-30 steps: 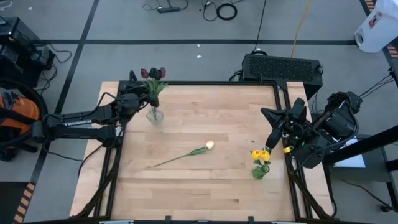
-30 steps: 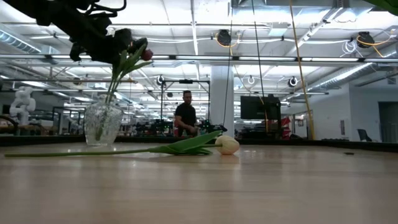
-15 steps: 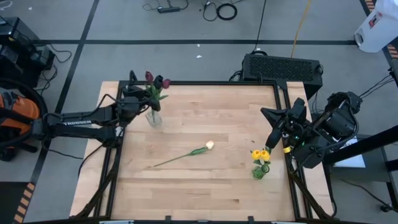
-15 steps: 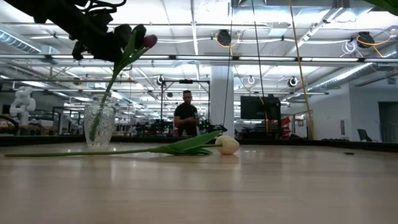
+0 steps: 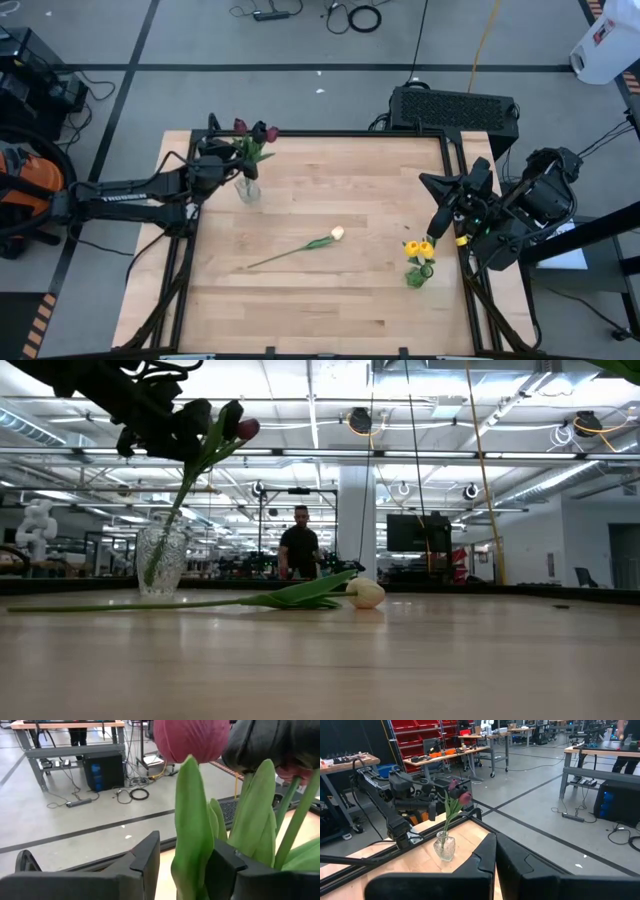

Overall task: Sort flowers into vase by color
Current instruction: Put the red flower into the transparent vase

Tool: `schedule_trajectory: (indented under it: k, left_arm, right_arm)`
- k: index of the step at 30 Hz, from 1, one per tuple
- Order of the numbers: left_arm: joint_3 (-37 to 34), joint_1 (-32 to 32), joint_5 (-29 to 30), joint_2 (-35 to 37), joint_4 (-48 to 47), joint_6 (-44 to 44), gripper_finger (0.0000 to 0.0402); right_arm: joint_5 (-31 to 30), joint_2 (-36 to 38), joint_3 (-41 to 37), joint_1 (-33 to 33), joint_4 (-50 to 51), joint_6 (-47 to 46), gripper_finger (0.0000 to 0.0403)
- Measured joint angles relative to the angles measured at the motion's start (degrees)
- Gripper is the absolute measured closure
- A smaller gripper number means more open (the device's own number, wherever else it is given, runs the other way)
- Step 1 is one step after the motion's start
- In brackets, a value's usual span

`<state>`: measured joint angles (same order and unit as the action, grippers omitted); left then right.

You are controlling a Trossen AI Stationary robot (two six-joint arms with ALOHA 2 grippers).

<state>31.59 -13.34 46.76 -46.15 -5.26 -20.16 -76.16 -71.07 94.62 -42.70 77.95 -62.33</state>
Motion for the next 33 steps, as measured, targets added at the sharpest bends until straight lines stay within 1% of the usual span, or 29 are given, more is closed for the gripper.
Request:
schedule_trajectory:
  k: [5, 9, 12, 21, 29, 31, 33]
  left_arm:
    - [0.0, 0.0, 0.0, 2.1, 0.0, 0.0, 0.0269]
    - [0.0, 0.0, 0.0, 5.2, 0.0, 1.2, 0.0269]
    - [0.0, 0.0, -1.3, 7.8, 0.0, 2.9, 0.0269]
    - [0.1, 0.0, -1.8, 14.1, 0.0, 3.0, 0.0269]
    - [0.1, 0.0, -8.5, 17.6, -0.3, 3.0, 0.0269]
    - [0.1, 0.0, -10.3, 17.9, -2.4, 2.9, 0.0269]
    - [0.1, 0.0, -11.3, 17.9, -6.3, 2.3, 0.0269]
  right_arm:
    - [0.0, 0.0, 0.0, 0.0, 0.0, 0.0, 0.0399]
    - [0.0, 0.0, 0.0, 0.0, 0.0, 0.0, 0.0399]
    - [0.0, 0.0, 0.0, 0.0, 0.0, 0.0, 0.0399]
    - [0.0, 0.0, 0.0, 0.0, 0.1, 0.6, 0.0399]
    - [0.0, 0.0, 0.0, 0.0, 0.1, 0.6, 0.0399]
    - [0.0, 0.0, 0.0, 0.0, 0.1, 0.6, 0.0399]
    - [0.0, 0.0, 0.0, 0.0, 0.1, 0.6, 0.0399]
